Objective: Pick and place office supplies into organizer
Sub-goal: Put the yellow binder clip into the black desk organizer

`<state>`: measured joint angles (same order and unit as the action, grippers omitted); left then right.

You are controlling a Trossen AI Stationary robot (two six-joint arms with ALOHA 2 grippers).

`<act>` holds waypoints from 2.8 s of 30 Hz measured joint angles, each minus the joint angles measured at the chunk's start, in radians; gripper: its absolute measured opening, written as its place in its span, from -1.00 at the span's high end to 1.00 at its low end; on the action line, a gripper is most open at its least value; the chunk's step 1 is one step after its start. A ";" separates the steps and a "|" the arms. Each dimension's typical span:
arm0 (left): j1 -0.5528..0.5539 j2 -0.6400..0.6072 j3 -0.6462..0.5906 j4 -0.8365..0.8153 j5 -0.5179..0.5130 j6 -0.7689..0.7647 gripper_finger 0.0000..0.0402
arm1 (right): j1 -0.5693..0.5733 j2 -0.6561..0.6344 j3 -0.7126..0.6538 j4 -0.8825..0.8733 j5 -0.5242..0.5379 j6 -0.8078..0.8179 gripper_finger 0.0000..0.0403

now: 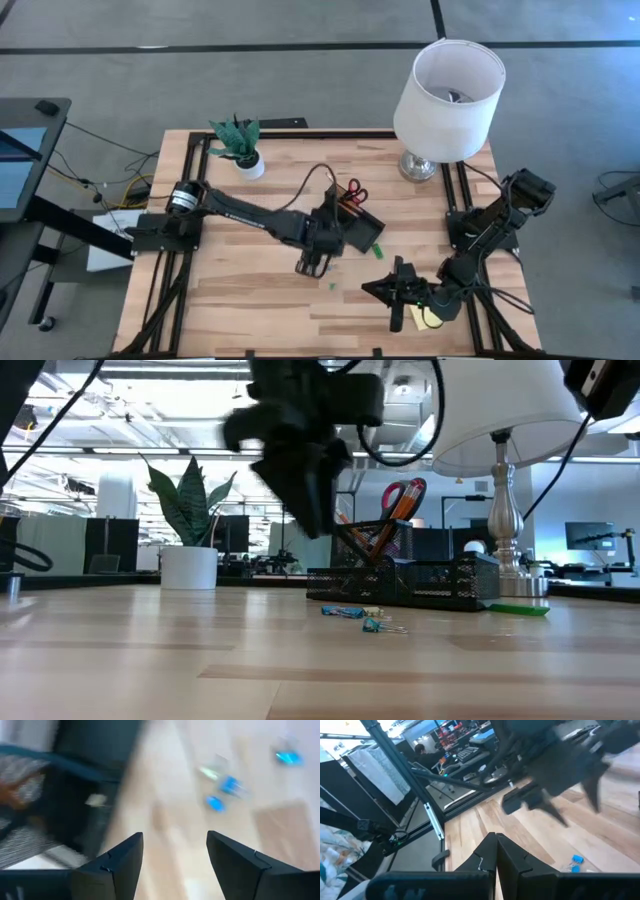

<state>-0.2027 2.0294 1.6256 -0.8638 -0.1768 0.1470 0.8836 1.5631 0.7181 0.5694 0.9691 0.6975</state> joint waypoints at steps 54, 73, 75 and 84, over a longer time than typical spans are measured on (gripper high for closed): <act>-0.045 0.124 -0.008 0.114 0.012 0.232 -0.08 | 0.155 -0.021 0.044 -0.077 0.203 -0.151 1.00; -0.062 -0.186 -0.011 -0.244 -0.164 -0.244 -0.08 | -0.155 0.131 0.169 -0.209 -0.322 -0.302 0.45; -0.073 -0.252 -0.040 -0.234 -0.190 -0.287 -0.08 | -0.152 0.198 0.205 -0.207 -0.301 -0.323 0.43; -0.141 -0.544 -0.189 -0.211 -0.451 -0.560 -0.08 | -0.147 0.415 0.346 -0.233 -0.233 -0.235 0.44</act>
<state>-0.3436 1.4858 1.4367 -1.0752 -0.6278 -0.4127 0.7370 1.9778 1.0643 0.3360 0.7364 0.4629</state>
